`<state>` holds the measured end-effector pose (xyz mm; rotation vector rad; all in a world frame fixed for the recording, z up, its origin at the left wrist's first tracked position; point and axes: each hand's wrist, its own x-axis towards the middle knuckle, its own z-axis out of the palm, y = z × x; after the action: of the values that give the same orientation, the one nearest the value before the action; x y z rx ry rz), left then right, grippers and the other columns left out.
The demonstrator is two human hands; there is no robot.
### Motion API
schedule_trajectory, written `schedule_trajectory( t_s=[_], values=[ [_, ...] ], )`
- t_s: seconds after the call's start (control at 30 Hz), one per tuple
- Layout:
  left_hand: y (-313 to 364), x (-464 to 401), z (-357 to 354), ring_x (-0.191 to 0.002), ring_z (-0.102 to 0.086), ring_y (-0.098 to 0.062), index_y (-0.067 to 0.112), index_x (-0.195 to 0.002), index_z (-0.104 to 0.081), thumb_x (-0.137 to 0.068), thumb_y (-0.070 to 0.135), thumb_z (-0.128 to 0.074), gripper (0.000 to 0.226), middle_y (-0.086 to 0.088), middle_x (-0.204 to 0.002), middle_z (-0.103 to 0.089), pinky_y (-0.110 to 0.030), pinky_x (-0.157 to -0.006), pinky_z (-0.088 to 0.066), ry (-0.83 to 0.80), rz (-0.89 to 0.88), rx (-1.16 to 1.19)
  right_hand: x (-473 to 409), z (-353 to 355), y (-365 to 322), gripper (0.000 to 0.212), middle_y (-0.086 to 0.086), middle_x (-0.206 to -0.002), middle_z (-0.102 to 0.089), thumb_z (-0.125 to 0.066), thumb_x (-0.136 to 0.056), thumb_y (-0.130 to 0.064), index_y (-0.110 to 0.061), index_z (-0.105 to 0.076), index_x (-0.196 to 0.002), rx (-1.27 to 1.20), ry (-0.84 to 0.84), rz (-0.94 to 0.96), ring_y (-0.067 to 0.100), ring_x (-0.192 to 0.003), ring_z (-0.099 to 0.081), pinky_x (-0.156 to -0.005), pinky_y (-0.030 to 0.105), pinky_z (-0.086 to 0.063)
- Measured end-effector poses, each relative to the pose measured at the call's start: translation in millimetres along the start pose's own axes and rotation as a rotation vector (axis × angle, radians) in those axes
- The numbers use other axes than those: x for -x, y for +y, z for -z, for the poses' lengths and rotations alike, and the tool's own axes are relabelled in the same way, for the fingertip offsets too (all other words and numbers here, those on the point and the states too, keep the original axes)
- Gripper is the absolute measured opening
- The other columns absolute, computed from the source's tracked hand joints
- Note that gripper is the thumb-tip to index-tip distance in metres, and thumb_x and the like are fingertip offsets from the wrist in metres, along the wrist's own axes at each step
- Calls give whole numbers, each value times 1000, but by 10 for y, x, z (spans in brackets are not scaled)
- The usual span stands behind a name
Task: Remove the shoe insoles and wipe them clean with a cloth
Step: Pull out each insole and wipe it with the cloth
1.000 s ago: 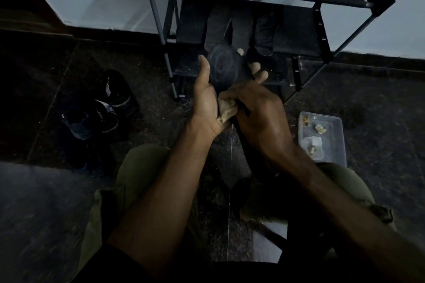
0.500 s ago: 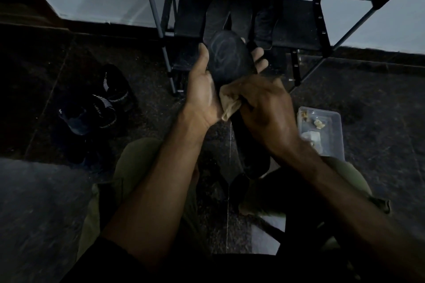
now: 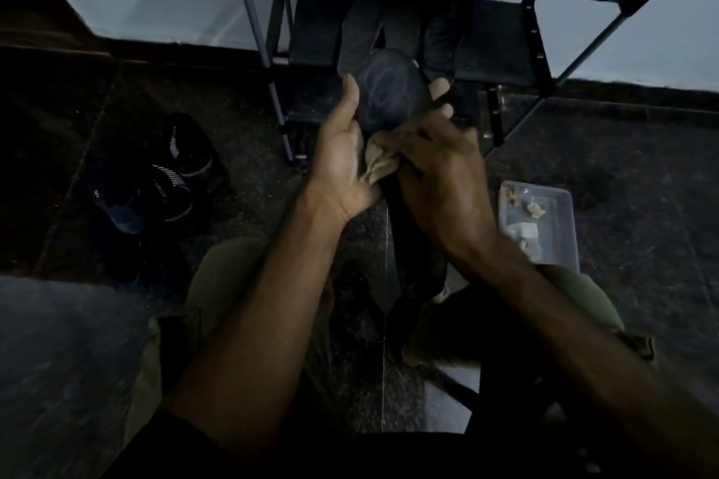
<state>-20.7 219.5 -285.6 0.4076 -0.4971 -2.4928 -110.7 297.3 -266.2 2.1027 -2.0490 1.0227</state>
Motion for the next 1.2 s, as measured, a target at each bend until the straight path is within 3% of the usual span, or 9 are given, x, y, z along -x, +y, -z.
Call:
schedule_trajectory(
  t_s=[0.07, 0.23, 0.37, 0.43, 0.73, 0.8, 0.93, 1.13, 1.2],
  values=[
    [-2, -17, -14, -118, -47, -30, 4, -133, -52, -90, 57, -46, 68, -16, -133, -47, -46, -120, -17, 35, -12, -39, -121, 36, 109, 29, 12, -96, -66, -56, -84, -8, -10, -73, -106, 30, 39, -54, 29, -83, -64, -70, 51, -51],
    [-28, -15, -89, -112, -61, -28, 10, -122, -59, -101, 53, -24, 59, -13, -118, -65, -42, -102, -46, 105, -52, -55, -360, 111, 217, 25, 12, -90, -65, -57, -84, -6, -12, -74, -102, 160, 145, -145, 29, -79, -62, -68, 51, -50],
    [3, -6, -7, -129, -51, -27, 4, -136, -52, -100, 57, -24, 70, -14, -133, -57, -42, -115, -33, 123, -29, -74, -201, -61, 21, 25, 14, -91, -65, -53, -86, -10, -8, -73, -100, 66, 24, -50, 31, -76, -61, -66, 51, -51],
    [9, 13, 6, -121, -58, -27, 4, -121, -65, -100, 56, -26, 69, -16, -125, -63, -43, -113, -35, 144, -18, -105, -105, -56, -32, 27, 14, -93, -65, -51, -87, -11, -7, -74, -100, 69, -31, 5, 30, -76, -62, -67, 50, -50],
    [-23, -12, -107, -124, -53, -27, 8, -138, -45, -103, 50, -22, 60, -12, -137, -54, -40, -108, -41, 123, -42, -75, -370, 57, 216, 23, 12, -92, -64, -54, -89, -12, -12, -73, -100, 201, 84, -141, 28, -79, -61, -73, 47, -50],
    [12, 6, -66, -125, -53, -27, 7, -139, -45, -102, 53, -23, 63, -14, -137, -54, -39, -109, -39, 150, -30, -61, -234, -43, 39, 21, 11, -91, -64, -55, -87, -17, -12, -73, -95, 208, 38, -62, 28, -79, -61, -75, 34, -38],
    [24, 25, -17, -108, -65, -25, 6, -128, -55, -102, 53, -26, 61, -15, -115, -67, -37, -99, -48, 175, -10, -92, -92, -20, -51, 26, 10, -90, -63, -51, -86, -22, -13, -74, -95, 223, -58, 21, 29, -79, -60, -71, 33, -25],
    [-42, -36, -86, -115, -59, -28, 8, -127, -54, -103, 48, -25, 55, -13, -122, -63, -43, -106, -42, 132, -4, -55, -417, 151, 334, 31, 11, -90, -64, -48, -88, -8, -13, -73, -106, 243, 49, -186, 28, -81, -59, -71, 49, -49],
    [-26, -32, -71, -114, -60, -27, 10, -124, -56, -102, 49, -25, 55, -13, -120, -64, -41, -103, -45, 137, -8, -66, -404, 103, 260, 28, 10, -89, -63, -52, -86, -10, -15, -73, -103, 221, 46, -159, 26, -79, -59, -70, 44, -48]
  ],
)
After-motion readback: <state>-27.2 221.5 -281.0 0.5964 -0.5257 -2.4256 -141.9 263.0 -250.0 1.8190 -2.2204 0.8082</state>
